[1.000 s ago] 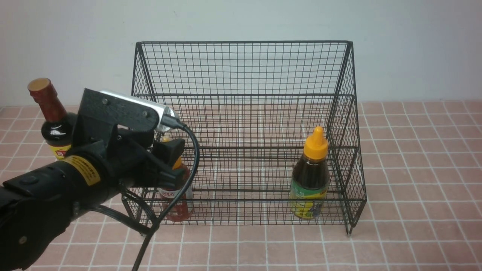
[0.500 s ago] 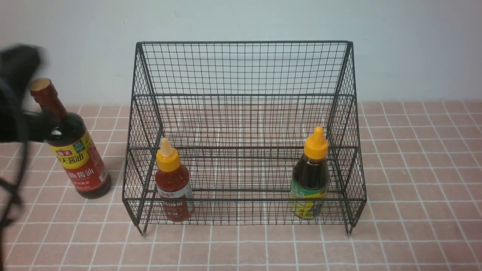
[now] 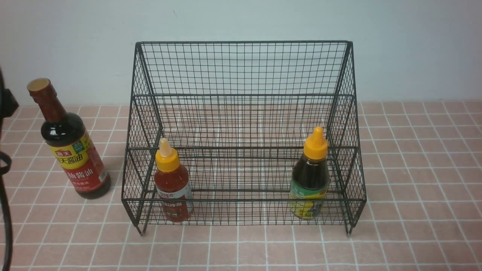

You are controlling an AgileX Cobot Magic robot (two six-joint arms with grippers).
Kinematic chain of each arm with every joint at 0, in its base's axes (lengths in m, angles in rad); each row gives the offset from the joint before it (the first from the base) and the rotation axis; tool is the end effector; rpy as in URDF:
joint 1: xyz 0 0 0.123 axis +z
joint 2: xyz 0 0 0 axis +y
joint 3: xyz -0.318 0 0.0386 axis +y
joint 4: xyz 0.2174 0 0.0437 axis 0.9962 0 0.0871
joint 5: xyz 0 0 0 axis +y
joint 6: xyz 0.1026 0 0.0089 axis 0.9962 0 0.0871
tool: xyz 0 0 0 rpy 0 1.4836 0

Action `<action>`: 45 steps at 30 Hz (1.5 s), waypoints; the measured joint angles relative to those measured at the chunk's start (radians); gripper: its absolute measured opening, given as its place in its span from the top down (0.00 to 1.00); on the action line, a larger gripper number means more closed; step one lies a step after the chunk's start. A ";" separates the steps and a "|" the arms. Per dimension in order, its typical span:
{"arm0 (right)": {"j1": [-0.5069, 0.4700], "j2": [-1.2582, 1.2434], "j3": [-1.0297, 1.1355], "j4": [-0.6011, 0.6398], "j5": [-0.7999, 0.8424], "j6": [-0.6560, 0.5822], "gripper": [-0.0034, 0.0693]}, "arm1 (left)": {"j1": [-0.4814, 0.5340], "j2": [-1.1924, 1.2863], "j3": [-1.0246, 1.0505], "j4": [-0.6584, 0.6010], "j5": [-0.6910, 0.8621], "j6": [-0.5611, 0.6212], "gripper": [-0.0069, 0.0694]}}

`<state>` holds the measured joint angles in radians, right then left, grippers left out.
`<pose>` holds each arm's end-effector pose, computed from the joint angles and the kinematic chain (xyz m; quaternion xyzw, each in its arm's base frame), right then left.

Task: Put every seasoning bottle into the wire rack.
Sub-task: Use the left arm to grab the condiment bottle closest to it

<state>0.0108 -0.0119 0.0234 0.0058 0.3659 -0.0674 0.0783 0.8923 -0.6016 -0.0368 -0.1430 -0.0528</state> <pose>-0.0019 0.0002 0.1695 -0.0298 0.8014 -0.0145 0.5973 0.1535 0.0126 0.3680 -0.0627 0.7255 -0.0018 0.6854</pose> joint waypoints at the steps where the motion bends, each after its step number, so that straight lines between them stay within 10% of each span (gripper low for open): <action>1: 0.000 0.000 0.000 0.000 0.000 0.000 0.97 | 0.000 0.018 0.000 0.010 -0.017 -0.013 0.87; 20: 0.000 0.000 0.000 0.000 0.000 0.000 0.97 | 0.000 0.322 -0.165 0.090 -0.023 -0.061 0.16; 39: 0.000 0.000 0.000 0.000 0.000 0.000 0.97 | 0.000 0.514 -0.177 0.156 -0.052 -0.061 0.15; 45: 0.000 0.000 0.000 0.000 0.000 0.000 0.97 | 0.000 0.533 -0.185 0.156 -0.071 -0.062 0.51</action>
<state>0.0108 -0.0119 0.0234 0.0058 0.3659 -0.0674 0.0783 1.4255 -0.7862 0.1195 -0.2140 -0.1149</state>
